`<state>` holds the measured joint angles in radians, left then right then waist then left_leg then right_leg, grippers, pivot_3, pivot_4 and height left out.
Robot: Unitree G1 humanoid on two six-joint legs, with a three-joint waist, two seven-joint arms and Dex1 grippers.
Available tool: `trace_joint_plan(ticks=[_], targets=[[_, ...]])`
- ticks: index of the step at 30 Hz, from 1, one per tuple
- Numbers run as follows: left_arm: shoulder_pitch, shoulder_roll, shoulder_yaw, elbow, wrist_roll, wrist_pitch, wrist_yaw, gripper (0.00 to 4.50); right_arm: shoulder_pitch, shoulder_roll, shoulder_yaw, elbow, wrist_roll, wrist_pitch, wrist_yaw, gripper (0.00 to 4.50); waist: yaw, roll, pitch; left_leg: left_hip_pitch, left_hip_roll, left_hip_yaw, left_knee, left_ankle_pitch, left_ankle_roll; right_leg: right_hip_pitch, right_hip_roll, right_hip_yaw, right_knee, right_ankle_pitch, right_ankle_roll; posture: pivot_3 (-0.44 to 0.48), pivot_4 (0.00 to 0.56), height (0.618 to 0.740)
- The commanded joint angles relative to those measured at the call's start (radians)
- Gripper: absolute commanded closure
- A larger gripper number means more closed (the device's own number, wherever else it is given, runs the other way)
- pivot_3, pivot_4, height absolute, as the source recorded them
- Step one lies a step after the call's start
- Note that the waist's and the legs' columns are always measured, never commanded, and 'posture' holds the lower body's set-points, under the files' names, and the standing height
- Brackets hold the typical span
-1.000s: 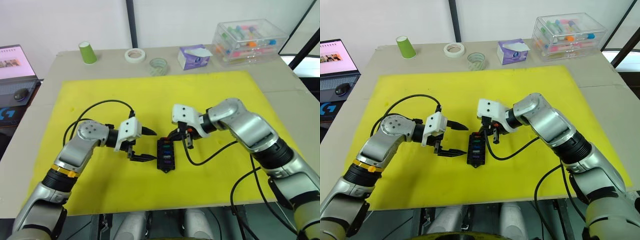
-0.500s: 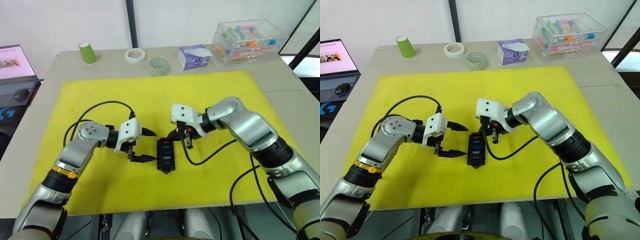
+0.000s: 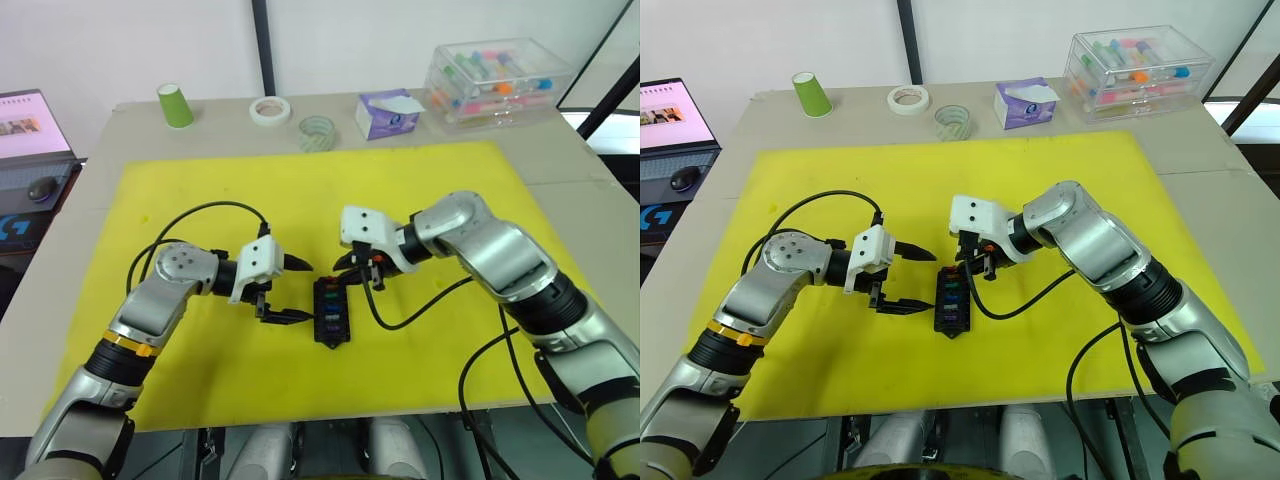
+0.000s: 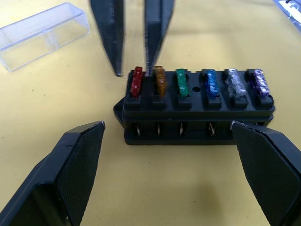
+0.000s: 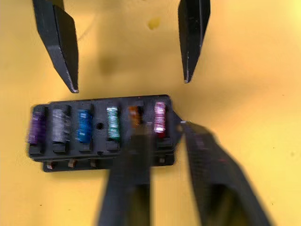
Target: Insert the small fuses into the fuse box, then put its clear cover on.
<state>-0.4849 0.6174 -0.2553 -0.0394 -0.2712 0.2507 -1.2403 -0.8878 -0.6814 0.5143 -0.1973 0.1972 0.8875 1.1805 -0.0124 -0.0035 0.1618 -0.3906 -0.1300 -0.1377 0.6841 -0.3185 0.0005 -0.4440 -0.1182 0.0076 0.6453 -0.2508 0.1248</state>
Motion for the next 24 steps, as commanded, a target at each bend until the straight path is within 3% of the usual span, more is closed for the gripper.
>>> trace_joint_plan(ticks=[1,17,20,22,24], targets=[[0.0,0.0,0.013,-0.023,-0.006,-0.005,0.001,0.0,-0.022,-0.006,0.005,-0.045,-0.009,-0.016,0.009,3.12,0.0,0.0,0.0,0.0,0.0,0.0,0.0,0.0,0.0,0.0,0.0,0.0,0.0,0.0,0.0,0.0,0.15,0.74],[-0.005,0.001,0.017,-0.012,-0.003,-0.015,0.002,0.0,-0.046,-0.013,-0.071,-0.066,0.044,-0.006,0.033,3.12,0.0,0.0,0.0,0.0,0.0,0.0,0.0,0.0,0.0,0.0,0.0,0.0,0.0,0.0,0.0,0.0,0.15,0.74],[-0.007,0.001,0.018,-0.008,-0.003,-0.018,0.002,0.0,-0.04,-0.009,-0.073,-0.068,0.046,-0.012,0.026,3.64,0.0,0.0,0.0,0.0,0.0,0.0,0.0,0.0,0.0,0.0,0.0,0.0,0.0,0.0,0.0,0.0,0.15,0.74],[-0.007,0.001,0.018,-0.009,-0.003,-0.018,0.002,0.0,-0.036,-0.009,-0.071,-0.071,0.049,-0.014,0.022,4.27,0.0,0.0,0.0,0.0,0.0,0.0,0.0,0.0,0.0,0.0,0.0,0.0,0.0,0.0,0.0,0.0,0.15,0.74],[-0.007,0.001,0.018,-0.007,-0.003,-0.018,0.001,0.0,-0.026,-0.003,-0.065,-0.063,0.049,-0.023,0.014,4.46,0.0,0.0,0.0,0.0,0.0,0.0,0.0,0.0,0.0,0.0,0.0,0.0,0.0,0.0,0.0,0.0,0.15,0.74]])
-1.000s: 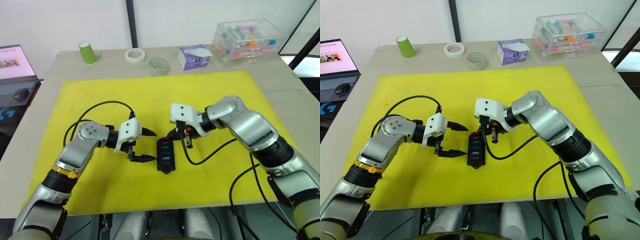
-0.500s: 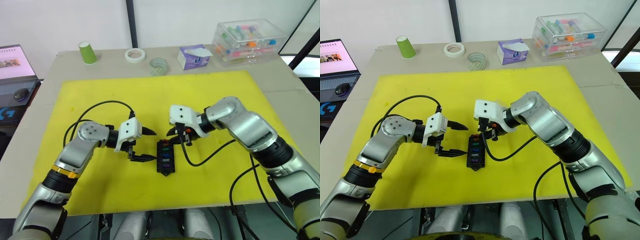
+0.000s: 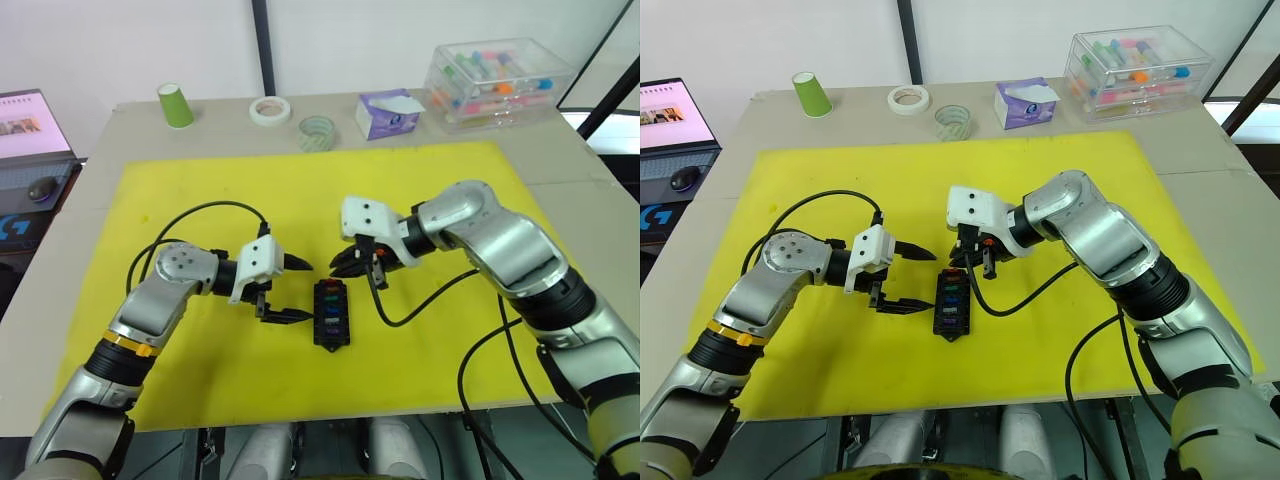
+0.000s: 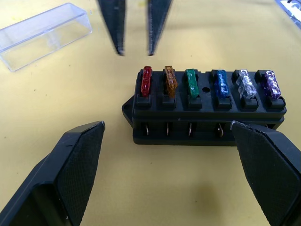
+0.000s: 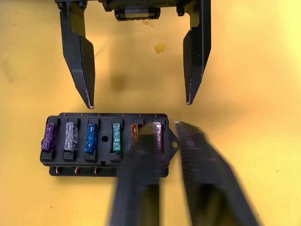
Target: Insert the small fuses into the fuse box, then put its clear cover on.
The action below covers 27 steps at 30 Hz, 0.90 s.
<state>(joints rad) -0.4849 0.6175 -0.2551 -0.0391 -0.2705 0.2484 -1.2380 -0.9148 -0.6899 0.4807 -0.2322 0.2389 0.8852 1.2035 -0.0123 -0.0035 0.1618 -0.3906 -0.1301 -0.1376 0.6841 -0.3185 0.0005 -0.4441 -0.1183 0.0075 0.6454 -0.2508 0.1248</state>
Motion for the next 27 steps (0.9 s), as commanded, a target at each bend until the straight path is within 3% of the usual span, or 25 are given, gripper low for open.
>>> trace_joint_plan(ticks=[1,19,27], targets=[[-0.007,0.002,0.018,-0.007,-0.003,-0.016,-0.001,0.0,0.008,0.01,-0.027,-0.022,0.006,-0.027,-0.014,4.46,0.0,0.0,0.0,0.0,0.0,0.0,0.0,0.0,0.0,0.0,0.0,0.0,0.0,0.0,0.0,0.0,0.15,0.74],[0.008,0.009,0.026,-0.024,-0.007,-0.01,0.006,0.0,0.094,0.004,0.039,0.077,-0.074,-0.136,-0.018,4.46,0.0,0.0,0.0,0.0,0.0,0.0,0.0,0.0,0.0,0.0,0.0,0.0,0.0,0.0,0.0,0.0,0.15,0.74],[0.019,0.023,0.042,-0.049,-0.022,0.004,0.005,0.0,0.063,0.015,-0.032,0.015,-0.016,-0.09,0.0,4.46,-0.001,0.0,0.0,0.0,0.0,0.0,0.0,0.0,0.0,0.0,0.0,0.0,0.0,0.0,0.0,0.0,0.15,0.74]])
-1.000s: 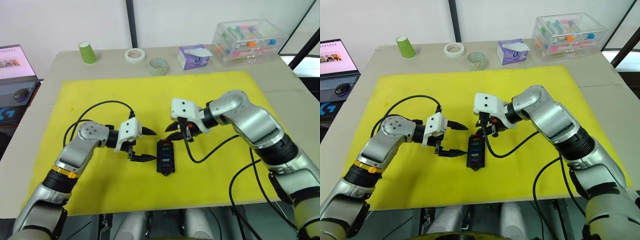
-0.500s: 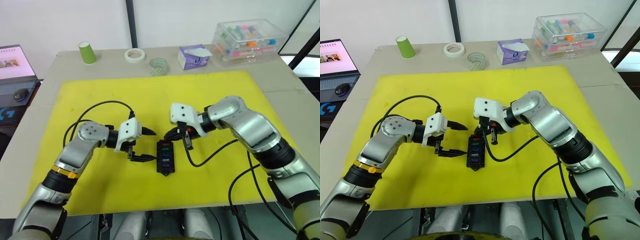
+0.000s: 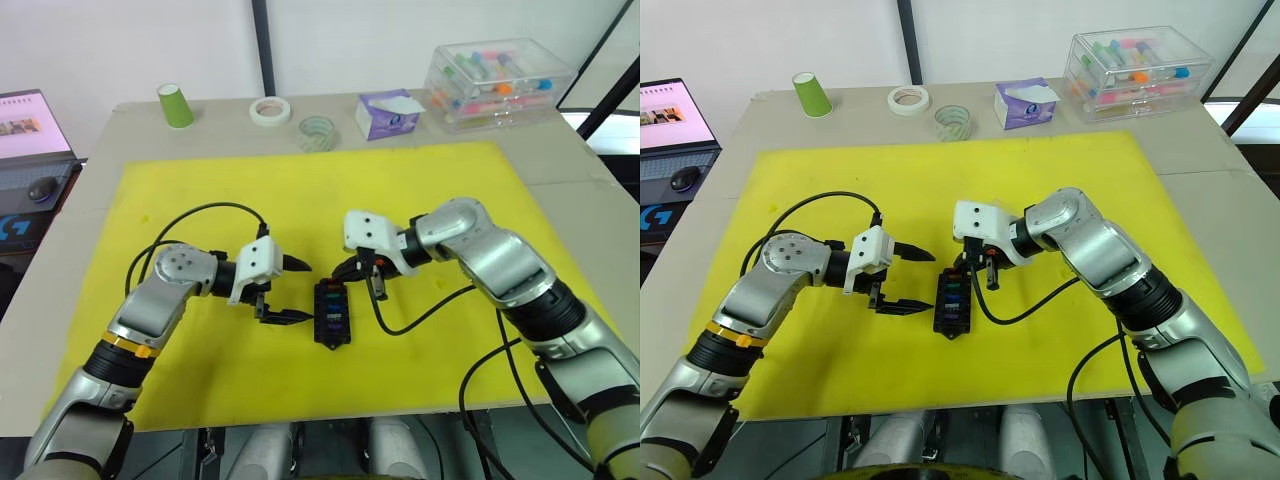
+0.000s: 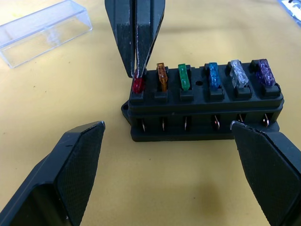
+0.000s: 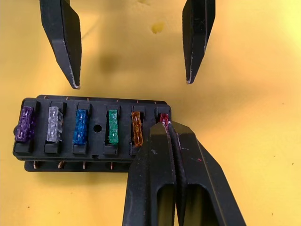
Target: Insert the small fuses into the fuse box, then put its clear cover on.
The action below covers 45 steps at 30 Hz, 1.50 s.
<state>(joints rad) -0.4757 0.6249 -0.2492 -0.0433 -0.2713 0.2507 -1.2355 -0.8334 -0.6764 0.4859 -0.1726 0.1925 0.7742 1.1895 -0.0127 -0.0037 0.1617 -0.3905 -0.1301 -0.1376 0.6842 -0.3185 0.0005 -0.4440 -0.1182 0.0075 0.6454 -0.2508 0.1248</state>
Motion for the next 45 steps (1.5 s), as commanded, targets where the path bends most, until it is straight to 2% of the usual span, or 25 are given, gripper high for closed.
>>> trace_joint_plan(ticks=[1,7,12,15,18,22,26,27,34,39,45], targets=[[0.016,0.019,0.041,-0.054,-0.026,0.007,0.002,0.0,-0.02,-0.001,-0.049,-0.058,0.043,0.027,0.017,4.46,0.0,0.0,0.0,0.0,0.0,0.0,0.0,0.0,0.0,0.0,0.0,0.0,0.0,0.0,0.0,0.0,0.15,0.74],[0.07,0.08,0.116,-0.165,-0.098,0.11,0.01,0.0,-0.02,-0.025,-0.166,-0.138,0.121,0.031,0.016,4.46,0.001,0.0,0.0,0.0,0.0,0.0,0.0,0.0,0.0,0.0,0.0,0.0,0.0,0.0,0.0,0.0,0.15,0.74],[0.15,0.193,0.233,-0.268,-0.195,0.246,0.015,0.0,0.058,-0.133,-0.266,-0.19,0.152,-0.029,0.043,4.46,0.004,0.0,0.0,0.0,0.0,0.0,0.0,0.0,0.0,0.0,0.0,0.0,0.0,0.0,0.0,0.0,0.15,0.74],[0.253,0.289,0.381,-0.337,-0.298,0.354,0.002,0.0,0.184,-0.304,-0.365,-0.22,0.177,-0.055,0.121,3.9,0.005,0.0,0.0,0.0,0.0,0.0,-0.001,0.0,0.0,0.0,0.0,0.0,0.0,0.0,0.0,0.0,0.15,0.74],[0.432,0.398,0.551,-0.365,-0.318,0.394,-0.049,0.0,0.334,-0.491,-0.489,-0.175,0.182,-0.094,0.198,2.87,0.003,0.001,0.001,0.0,0.0,0.001,-0.001,-0.001,0.001,0.0,0.0,0.0,-0.001,0.0,0.0,0.0,0.15,0.74],[0.594,0.458,0.696,-0.353,-0.31,0.383,-0.095,0.0,0.458,-0.616,-0.581,-0.082,0.149,-0.177,0.228,1.47,0.003,0.002,0.001,0.002,0.002,0.004,-0.002,-0.001,0.001,0.001,0.001,0.002,-0.004,0.0,0.0,0.0,0.15,0.74],[0.645,0.476,0.724,-0.324,-0.289,0.343,-0.116,0.0,0.525,-0.657,-0.631,-0.021,0.141,-0.237,0.24,0.2,0.008,0.002,0.001,0.003,0.003,0.005,-0.002,-0.001,0.001,0.003,0.0,0.002,-0.005,0.0,0.0,0.0,0.15,0.74],[0.645,0.478,0.719,-0.319,-0.288,0.336,-0.114,0.0,0.532,-0.66,-0.636,-0.009,0.14,-0.247,0.24,0.07,0.009,0.002,0.001,0.003,0.003,0.005,-0.002,-0.001,0.001,0.003,0.0,0.002,-0.005,0.0,0.0,0.0,0.15,0.74],[0.539,0.423,0.604,-0.335,-0.3,0.318,-0.048,0.0,0.428,-0.585,-0.561,-0.017,0.148,-0.222,0.162,0.07,0.004,0.003,0.001,0.003,0.003,0.005,-0.002,-0.001,0.001,0.003,0.0,0.003,-0.006,0.0,0.0,0.0,0.15,0.74],[0.344,0.317,0.457,-0.36,-0.301,0.329,0.062,0.0,0.174,-0.377,-0.39,0.014,0.134,-0.012,0.039,0.07,0.002,0.003,0.001,0.002,0.003,0.005,-0.002,-0.001,0.001,0.002,0.0,0.003,-0.006,0.0,0.0,0.0,0.15,0.74],[0.254,0.271,0.371,-0.38,-0.306,0.337,0.097,0.0,0.012,-0.203,-0.261,0.091,0.067,0.143,-0.106,0.07,0.003,0.003,0.001,0.0,0.003,0.004,-0.002,-0.001,0.001,0.0,0.0,0.003,-0.006,0.0,0.0,0.0,0.15,0.74]])
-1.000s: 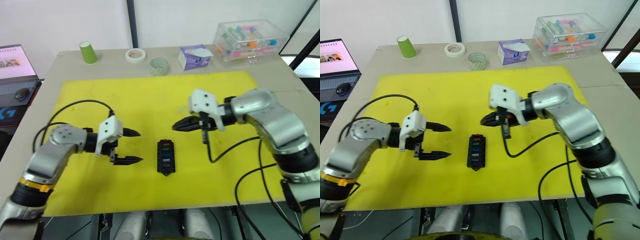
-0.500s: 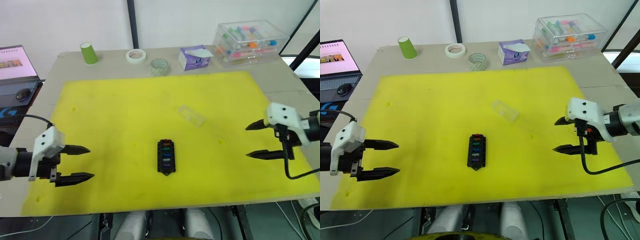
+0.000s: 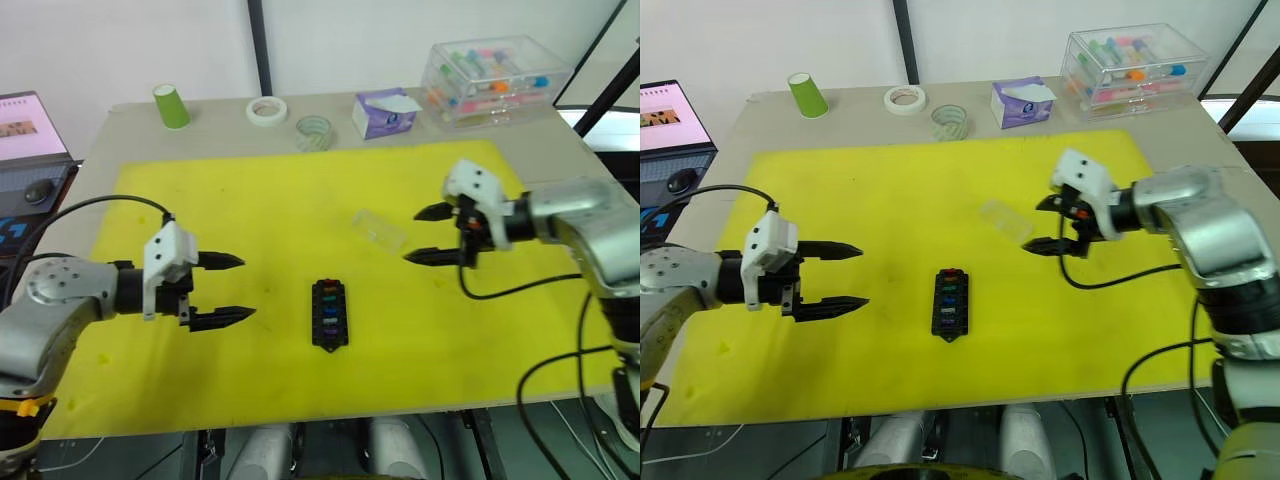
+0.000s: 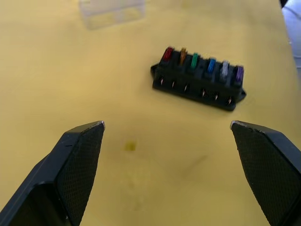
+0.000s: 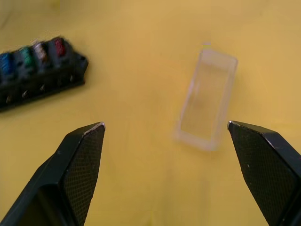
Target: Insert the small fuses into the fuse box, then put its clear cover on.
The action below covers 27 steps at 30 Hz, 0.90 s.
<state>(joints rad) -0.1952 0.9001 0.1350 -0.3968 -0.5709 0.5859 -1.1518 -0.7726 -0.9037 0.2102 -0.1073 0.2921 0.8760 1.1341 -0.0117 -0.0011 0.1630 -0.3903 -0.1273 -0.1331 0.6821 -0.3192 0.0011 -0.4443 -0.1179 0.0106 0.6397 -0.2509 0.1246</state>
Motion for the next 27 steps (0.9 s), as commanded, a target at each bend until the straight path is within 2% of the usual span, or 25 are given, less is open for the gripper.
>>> trace_joint_plan(ticks=[1,5,8,20,24,27], targets=[[-0.027,-0.011,-0.027,-0.033,-0.007,0.001,0.019,0.0,-0.063,0.049,0.025,0.039,-0.036,0.055,-0.067,0.07,0.004,0.0,0.0,0.0,0.0,0.0,0.0,0.0,0.0,0.0,0.0,0.0,0.0,0.0,0.0,0.0,0.15,0.74],[-0.021,-0.042,-0.098,-0.056,0.03,-0.017,0.055,0.0,-0.14,0.165,0.066,0.149,-0.073,0.121,-0.162,0.07,0.001,0.0,0.0,0.0,-0.001,0.0,0.001,0.0,0.0,0.001,0.0,0.0,0.0,0.0,0.0,0.0,0.15,0.74],[-0.004,-0.035,-0.097,-0.04,0.045,-0.05,0.04,0.0,-0.171,0.237,0.087,0.194,-0.098,0.166,-0.227,0.07,-0.002,0.0,0.0,0.0,-0.001,-0.001,0.001,0.0,0.0,0.0,0.0,0.0,0.002,0.0,0.0,0.0,0.15,0.74],[0.036,0.0,-0.065,-0.071,0.028,-0.051,0.039,0.0,-0.171,0.342,0.11,0.311,-0.131,0.164,-0.298,0.07,-0.005,-0.001,0.0,0.0,-0.001,-0.001,0.001,0.0,0.0,-0.001,0.0,0.0,0.006,0.0,0.0,0.0,0.15,0.74],[0.059,0.011,-0.057,-0.079,0.029,-0.057,0.047,0.0,-0.169,0.337,0.113,0.305,-0.132,0.16,-0.293,1.01,-0.003,-0.001,0.0,0.0,-0.001,-0.001,0.001,0.0,0.0,-0.001,0.0,0.0,0.005,0.0,0.0,0.0,0.15,0.74],[0.073,0.004,-0.058,-0.098,0.026,-0.054,0.061,0.0,-0.168,0.327,0.112,0.301,-0.139,0.151,-0.291,2.09,-0.004,-0.001,0.0,0.0,-0.001,-0.001,0.001,0.0,0.0,-0.001,0.0,0.0,0.005,0.0,0.0,0.0,0.15,0.74]])
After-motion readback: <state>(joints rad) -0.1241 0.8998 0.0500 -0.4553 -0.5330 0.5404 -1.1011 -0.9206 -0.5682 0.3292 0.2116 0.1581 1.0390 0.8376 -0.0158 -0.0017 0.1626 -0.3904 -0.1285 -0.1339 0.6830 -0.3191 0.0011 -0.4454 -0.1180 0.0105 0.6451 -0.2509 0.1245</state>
